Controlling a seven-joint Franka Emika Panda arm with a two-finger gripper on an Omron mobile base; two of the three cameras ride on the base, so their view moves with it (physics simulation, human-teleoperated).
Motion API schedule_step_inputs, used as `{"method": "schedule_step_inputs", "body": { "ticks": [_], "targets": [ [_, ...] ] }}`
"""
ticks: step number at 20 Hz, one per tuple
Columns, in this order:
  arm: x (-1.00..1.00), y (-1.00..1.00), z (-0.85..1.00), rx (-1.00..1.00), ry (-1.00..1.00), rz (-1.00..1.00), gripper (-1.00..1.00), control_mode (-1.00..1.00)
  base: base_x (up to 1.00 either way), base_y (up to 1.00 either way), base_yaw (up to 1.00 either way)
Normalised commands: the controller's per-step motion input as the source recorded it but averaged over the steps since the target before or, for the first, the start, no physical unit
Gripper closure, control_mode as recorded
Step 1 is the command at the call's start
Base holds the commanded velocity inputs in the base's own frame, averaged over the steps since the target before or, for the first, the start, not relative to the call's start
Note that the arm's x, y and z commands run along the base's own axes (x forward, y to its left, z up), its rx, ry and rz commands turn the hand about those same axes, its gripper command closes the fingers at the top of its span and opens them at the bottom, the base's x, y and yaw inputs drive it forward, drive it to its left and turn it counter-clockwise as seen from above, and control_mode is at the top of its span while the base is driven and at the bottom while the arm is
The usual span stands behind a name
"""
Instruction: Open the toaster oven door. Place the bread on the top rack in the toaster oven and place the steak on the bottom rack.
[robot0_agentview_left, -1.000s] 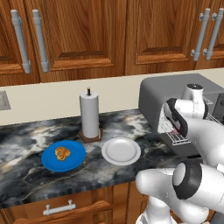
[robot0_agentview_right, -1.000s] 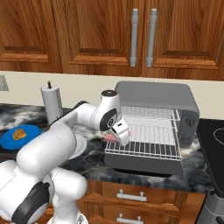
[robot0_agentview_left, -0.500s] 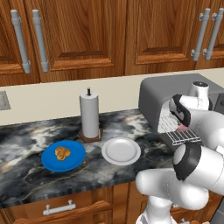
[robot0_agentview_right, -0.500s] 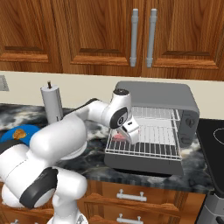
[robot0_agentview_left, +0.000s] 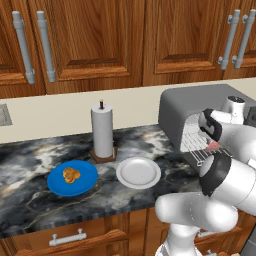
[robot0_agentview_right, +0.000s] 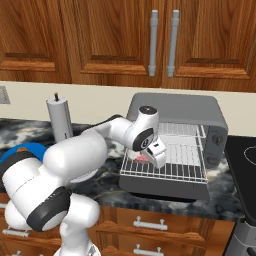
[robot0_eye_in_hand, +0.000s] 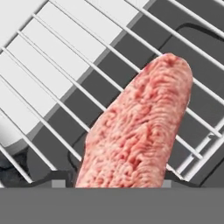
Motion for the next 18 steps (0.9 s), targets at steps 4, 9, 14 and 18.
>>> {"method": "schedule_step_inputs", "body": {
  "ticks": [4, 9, 14, 18],
  "targets": [
    [0.13, -0.09, -0.11, 0.00, -0.08, -0.04, 1.00, -1.00, 0.00, 0.00, 0.00],
    [0.20, -0.07, -0.09, 0.00, -0.01, -0.04, 1.00, -1.00, 0.00, 0.00, 0.00],
    [0.07, -0.07, -0.17, 0.00, 0.00, 0.00, 1.00, -1.00, 0.00, 0.00, 0.00],
    [0.00, -0.07, -0.19, 0.00, -0.01, 0.00, 1.00, -1.00, 0.00, 0.00, 0.00]
  ]
}}
